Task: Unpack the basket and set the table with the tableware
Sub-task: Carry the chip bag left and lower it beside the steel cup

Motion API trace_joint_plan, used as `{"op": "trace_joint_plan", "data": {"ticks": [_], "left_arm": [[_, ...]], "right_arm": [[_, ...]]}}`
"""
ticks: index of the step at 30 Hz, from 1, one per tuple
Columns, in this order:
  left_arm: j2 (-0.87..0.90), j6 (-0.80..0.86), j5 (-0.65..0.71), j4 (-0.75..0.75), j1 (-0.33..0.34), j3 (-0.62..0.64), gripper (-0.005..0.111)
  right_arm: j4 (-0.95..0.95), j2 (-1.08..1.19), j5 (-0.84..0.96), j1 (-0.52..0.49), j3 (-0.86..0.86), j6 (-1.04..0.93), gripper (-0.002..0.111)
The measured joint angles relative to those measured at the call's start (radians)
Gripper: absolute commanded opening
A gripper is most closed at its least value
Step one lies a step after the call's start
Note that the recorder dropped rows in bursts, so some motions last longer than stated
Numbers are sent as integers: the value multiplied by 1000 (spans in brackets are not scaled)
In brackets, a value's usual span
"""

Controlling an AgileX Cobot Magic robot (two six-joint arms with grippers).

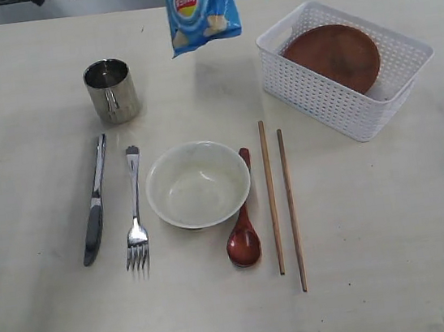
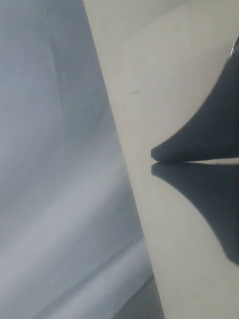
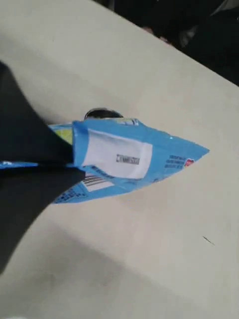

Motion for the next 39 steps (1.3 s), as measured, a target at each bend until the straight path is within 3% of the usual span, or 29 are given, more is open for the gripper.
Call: {"op": "trace_joint_plan", "data": {"ticks": [7,24,26,30,32,39], "left_arm": [[0,0,-151,-52,0,0,0],[0,0,-143,-58,0,0,0],[0,0,-123,-58,0,0,0],[0,0,-89,-58,0,0,0],[0,0,-81,-58,0,0,0],[0,0,-76,-58,0,0,0]], "right_arm": [[86,148,51,40,-13,57,0],[-2,188,59,60,-13,126,1],[-4,192,59,62,-13,126,11],[-6,205,83,62,-17,111,49],[-6,212,92,63,-21,107,62],[-26,213,79,66,-21,84,59]]}}
